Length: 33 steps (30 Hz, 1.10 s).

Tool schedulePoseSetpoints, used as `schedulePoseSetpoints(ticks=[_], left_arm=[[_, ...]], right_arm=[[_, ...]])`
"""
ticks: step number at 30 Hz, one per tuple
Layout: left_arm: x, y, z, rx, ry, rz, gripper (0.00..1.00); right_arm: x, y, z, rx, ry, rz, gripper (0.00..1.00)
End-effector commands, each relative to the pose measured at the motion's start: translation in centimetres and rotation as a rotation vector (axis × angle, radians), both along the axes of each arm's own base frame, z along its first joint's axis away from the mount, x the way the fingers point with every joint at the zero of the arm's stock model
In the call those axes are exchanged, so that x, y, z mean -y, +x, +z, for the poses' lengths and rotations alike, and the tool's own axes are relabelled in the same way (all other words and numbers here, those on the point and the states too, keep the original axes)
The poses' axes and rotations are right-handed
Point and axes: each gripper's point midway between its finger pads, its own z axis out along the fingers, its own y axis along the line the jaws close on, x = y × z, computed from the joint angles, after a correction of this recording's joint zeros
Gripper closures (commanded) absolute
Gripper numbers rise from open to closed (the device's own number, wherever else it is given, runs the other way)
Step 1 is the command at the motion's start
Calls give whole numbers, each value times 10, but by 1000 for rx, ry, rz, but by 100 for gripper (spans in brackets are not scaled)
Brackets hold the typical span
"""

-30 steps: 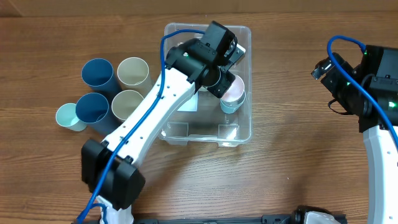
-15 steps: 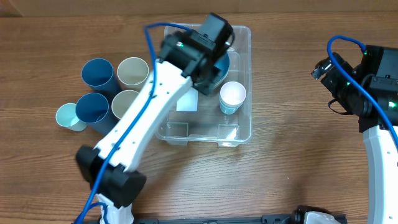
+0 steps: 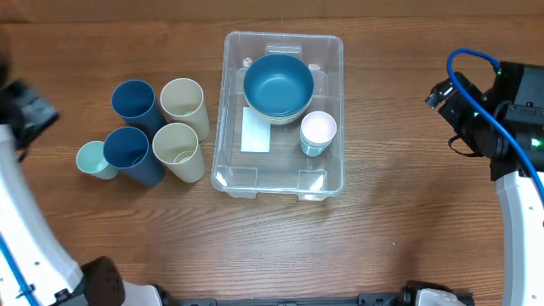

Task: Pack container
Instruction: 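Carry the pink cup into the bin and stack it on the cups, then move the left gripper back toward the remaining mint cup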

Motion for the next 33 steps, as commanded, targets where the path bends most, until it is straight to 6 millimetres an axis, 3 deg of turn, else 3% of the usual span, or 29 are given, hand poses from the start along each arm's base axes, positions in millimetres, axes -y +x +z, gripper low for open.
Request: schedulePoseSetpoints(ticks=[1,3,5,6,8,10,12,14,24,28,31,33], left_arm=[[-23,-14,-32,22,-163,168,30],[-33,-17,-64,-12,-220,208,30],[-35,-13,-94,-39,-261,164,41],[-33,-10,-119,-60,-289,137,44],[-33,-10,-146,-85,-301,133,44],[-30,-11,-188,-106,-326,128,41],[-19,0,-212,-63,-370,24,41],[-13,13,-223,-2,-393,-49,41],[-21,19,-267,2,-369,-41,44],[-24,23,-275,4,-368,-42,59],[-26,26,-274,16,-358,-44,79],[-26,26,-274,16,-358,-44,87]], right_arm=[[1,2,5,15,0,-6,0],[1,2,5,15,0,-6,0],[1,2,5,15,0,-6,0],[1,2,5,14,0,-6,0],[1,2,5,15,0,-6,0],[1,2,5,14,0,-6,0],[1,2,5,15,0,-6,0],[1,2,5,14,0,-6,0],[1,2,5,14,0,-6,0],[1,2,5,15,0,-6,0],[1,2,5,14,0,-6,0],[1,2,5,14,0,-6,0]])
